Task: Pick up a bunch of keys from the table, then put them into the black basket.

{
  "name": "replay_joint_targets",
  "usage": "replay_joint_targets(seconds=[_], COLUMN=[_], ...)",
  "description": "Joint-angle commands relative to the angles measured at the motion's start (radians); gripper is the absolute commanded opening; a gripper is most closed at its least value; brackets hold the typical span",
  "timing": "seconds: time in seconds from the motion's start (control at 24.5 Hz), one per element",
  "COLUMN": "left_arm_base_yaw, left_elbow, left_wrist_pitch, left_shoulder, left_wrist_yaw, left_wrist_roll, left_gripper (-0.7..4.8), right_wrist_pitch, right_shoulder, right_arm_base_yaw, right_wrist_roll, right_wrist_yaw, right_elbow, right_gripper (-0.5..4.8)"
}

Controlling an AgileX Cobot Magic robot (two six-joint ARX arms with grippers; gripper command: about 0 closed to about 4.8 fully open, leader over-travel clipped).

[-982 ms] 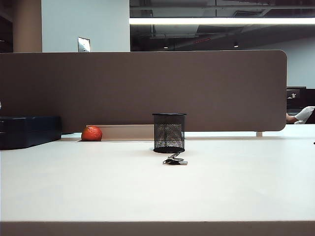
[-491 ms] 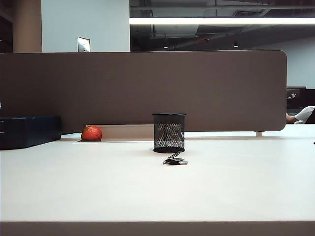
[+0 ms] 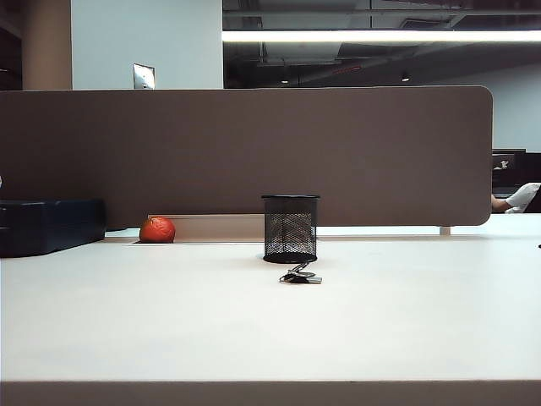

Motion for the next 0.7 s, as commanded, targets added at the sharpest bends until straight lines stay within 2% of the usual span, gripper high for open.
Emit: replay_joint_targets(seconds=[0.04,0.25,0.41,0.7], left_arm_base_yaw=[0.0,0.0,0.0,0.0], left_elbow=[0.019,0.031,0.034,0.035], left_wrist_pitch=[0.006,-0.01,-0.042,-0.07], left_shoulder=[0.0,0.0,0.0,0.0], left_wrist_yaw=[0.047,0.089,0.11,0.128], left_wrist_roll=[-0.015,-0.044,-0.067,-0.066], left_gripper=[-0.06,-0.06,-0.06,-0.06], right_wrist_pitch=[0.012,0.013,0.011,0.009], right_shoulder=[0.117,0.294,0.435,0.574], right_arm_base_yaw=[0.001,0.001,0.002,0.002], right_wrist_roll=[0.001,0.001,0.001,0.002], right_wrist_yaw=[-0.065,-0.131,-0.239,-0.298], right_elbow=[0.068,0.191,0.295,0.388], right_gripper=[-0.09,-0.09,-0.09,-0.08])
